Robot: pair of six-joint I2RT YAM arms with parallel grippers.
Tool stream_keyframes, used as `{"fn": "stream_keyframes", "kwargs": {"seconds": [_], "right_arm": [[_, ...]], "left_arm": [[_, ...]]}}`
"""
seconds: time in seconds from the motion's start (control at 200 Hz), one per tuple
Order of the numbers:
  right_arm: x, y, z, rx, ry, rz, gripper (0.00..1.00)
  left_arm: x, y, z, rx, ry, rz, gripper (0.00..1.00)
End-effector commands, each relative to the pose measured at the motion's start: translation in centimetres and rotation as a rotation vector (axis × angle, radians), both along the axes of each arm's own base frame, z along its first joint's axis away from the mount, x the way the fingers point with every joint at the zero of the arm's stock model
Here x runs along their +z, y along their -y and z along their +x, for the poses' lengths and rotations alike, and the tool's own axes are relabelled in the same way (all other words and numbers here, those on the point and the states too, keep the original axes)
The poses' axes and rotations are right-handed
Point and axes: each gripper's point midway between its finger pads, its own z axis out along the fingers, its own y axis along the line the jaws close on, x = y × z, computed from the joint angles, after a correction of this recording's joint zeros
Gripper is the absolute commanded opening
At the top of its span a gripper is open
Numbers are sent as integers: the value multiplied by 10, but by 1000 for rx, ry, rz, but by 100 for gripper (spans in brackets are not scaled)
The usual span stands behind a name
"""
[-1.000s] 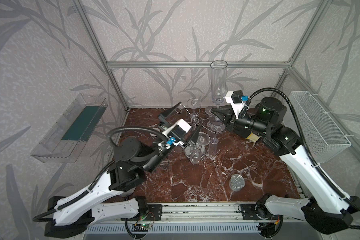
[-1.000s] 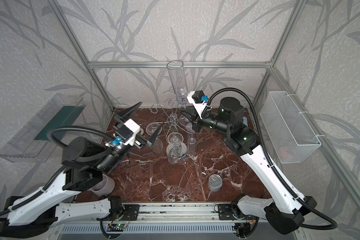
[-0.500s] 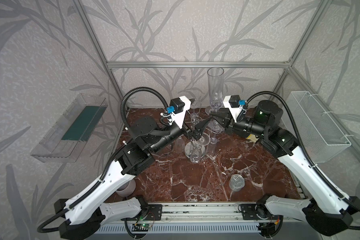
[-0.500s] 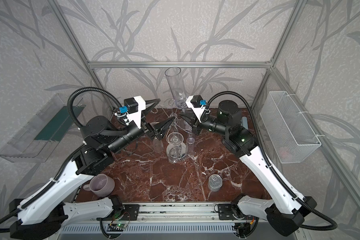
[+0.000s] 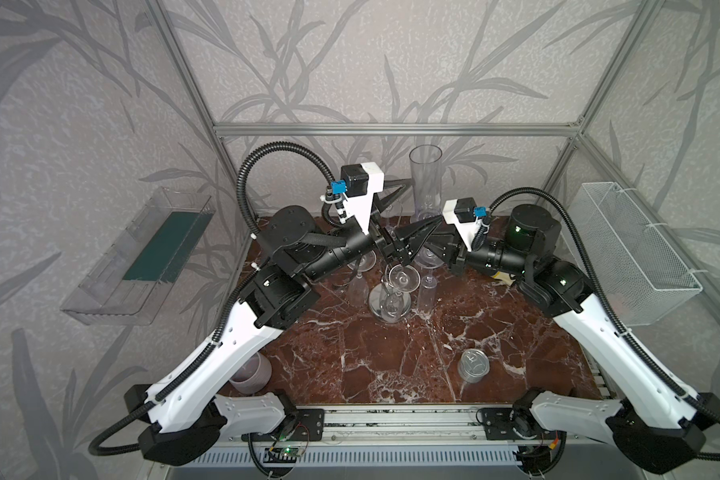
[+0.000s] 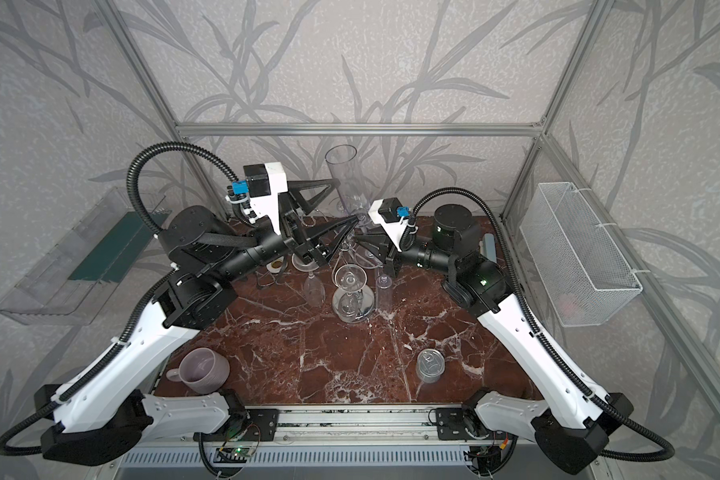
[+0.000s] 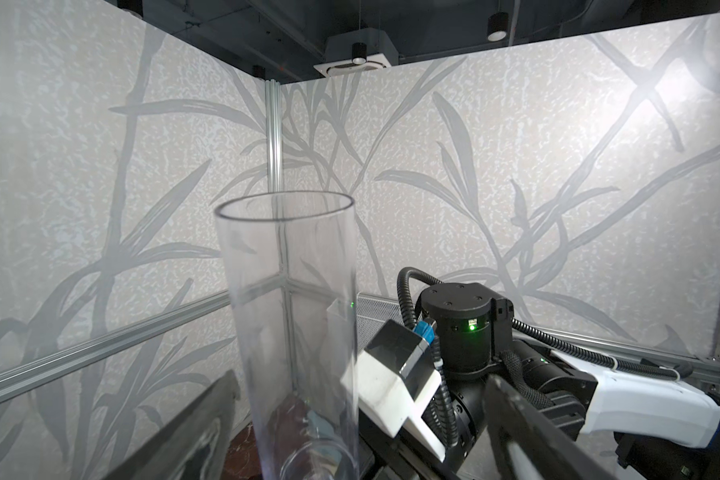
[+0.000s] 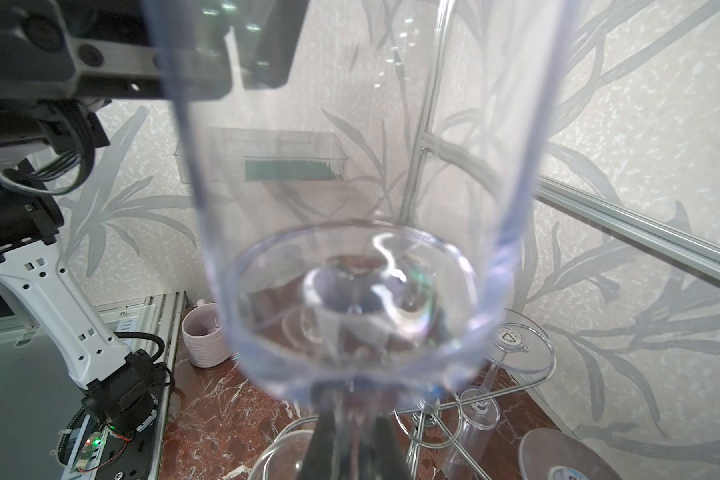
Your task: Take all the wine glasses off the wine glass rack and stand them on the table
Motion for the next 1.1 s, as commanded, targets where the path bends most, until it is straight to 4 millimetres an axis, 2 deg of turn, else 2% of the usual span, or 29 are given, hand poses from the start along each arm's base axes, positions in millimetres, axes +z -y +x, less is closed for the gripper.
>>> {"fn": "stream_keyframes", "kwargs": {"seconds": [0.0,0.19,0.545,0.805,0.999,1.034,1.099], "right_arm": [[19,1,-17,43,63,36,0],[23,0,-23,71,70,35,0],[16,-7,-28,91,78,6,0],[11,-7,-26,81,76,-6,0],[12,-7,-25,72,79,-7,0],[11,-7,-24,66,76,-7,9],[13,-6,-21,43,82,6,37]], "left_arm": [[11,1,3,-14,-13,-38,93],[17,5,6,-23,-2,-53,92],[25,10,7,-54,3,-95,70],[24,12,6,-63,10,-100,46],[21,12,6,-65,9,-100,40],[21,11,6,-60,10,-101,40],[21,9,7,-48,15,-102,40]]}}
